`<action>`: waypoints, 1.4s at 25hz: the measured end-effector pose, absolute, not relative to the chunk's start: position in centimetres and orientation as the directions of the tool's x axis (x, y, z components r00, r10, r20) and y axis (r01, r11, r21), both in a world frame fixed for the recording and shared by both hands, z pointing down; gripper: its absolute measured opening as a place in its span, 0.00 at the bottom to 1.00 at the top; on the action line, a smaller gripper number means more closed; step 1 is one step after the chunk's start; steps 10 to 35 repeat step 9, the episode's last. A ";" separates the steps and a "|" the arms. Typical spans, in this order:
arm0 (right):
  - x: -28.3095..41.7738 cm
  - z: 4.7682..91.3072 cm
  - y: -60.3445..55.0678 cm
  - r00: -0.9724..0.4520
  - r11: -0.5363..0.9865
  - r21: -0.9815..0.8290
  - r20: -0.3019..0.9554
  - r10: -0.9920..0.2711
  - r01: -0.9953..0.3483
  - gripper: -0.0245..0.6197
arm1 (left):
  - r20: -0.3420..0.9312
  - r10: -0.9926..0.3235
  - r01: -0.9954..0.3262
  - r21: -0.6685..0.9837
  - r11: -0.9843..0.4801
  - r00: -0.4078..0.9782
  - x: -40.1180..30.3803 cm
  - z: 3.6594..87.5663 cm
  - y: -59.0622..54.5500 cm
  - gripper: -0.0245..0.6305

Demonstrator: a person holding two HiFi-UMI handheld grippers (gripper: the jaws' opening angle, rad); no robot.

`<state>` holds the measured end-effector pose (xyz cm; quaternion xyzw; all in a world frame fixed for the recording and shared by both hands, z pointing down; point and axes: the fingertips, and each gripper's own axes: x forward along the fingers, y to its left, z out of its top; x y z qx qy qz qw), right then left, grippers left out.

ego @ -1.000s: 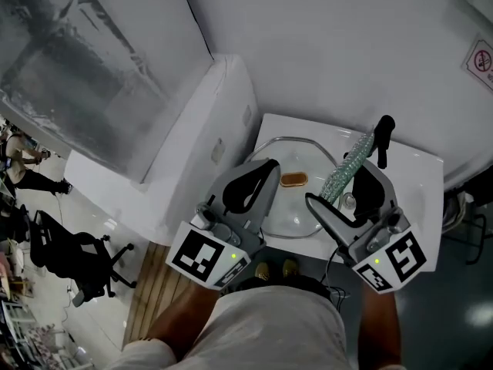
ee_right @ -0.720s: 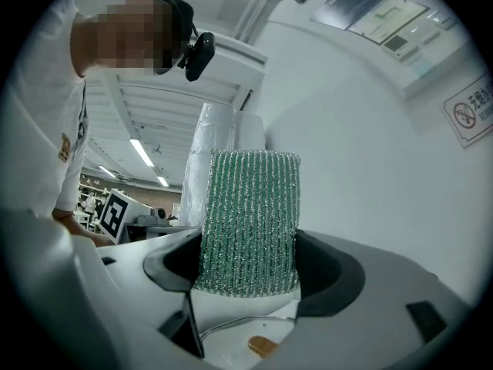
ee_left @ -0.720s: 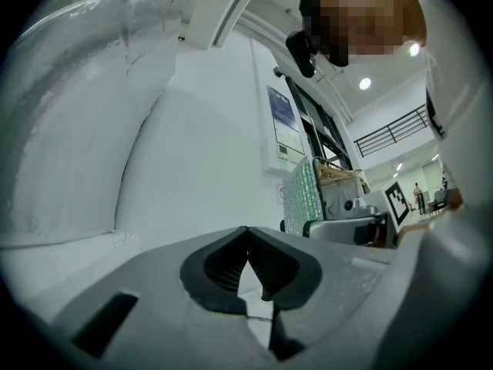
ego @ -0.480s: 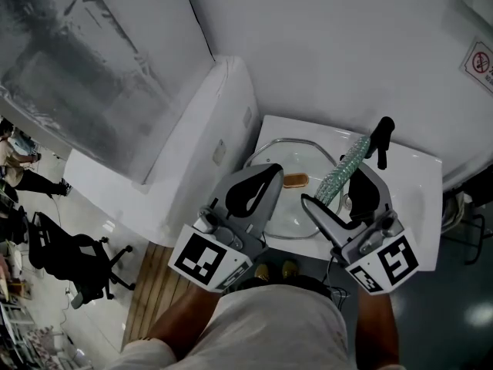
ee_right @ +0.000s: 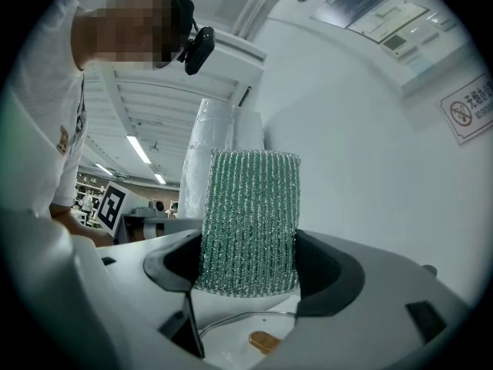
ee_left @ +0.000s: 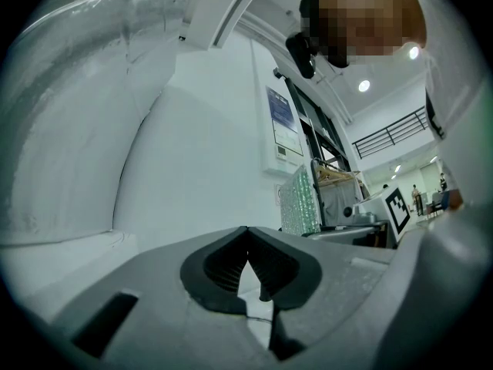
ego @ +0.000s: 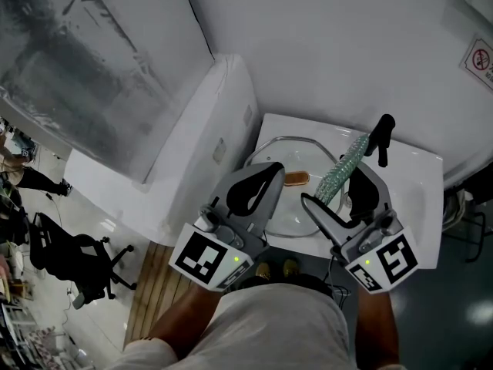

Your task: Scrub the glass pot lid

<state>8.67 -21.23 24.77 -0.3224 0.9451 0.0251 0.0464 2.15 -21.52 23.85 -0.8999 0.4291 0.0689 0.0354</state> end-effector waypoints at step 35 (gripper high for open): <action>8.5 25.0 -21.1 -0.789 0.792 0.011 -0.103 -0.606 -0.610 0.58 | -0.156 -0.772 -0.781 0.002 -0.624 0.617 2.0 23.9 -21.4 0.06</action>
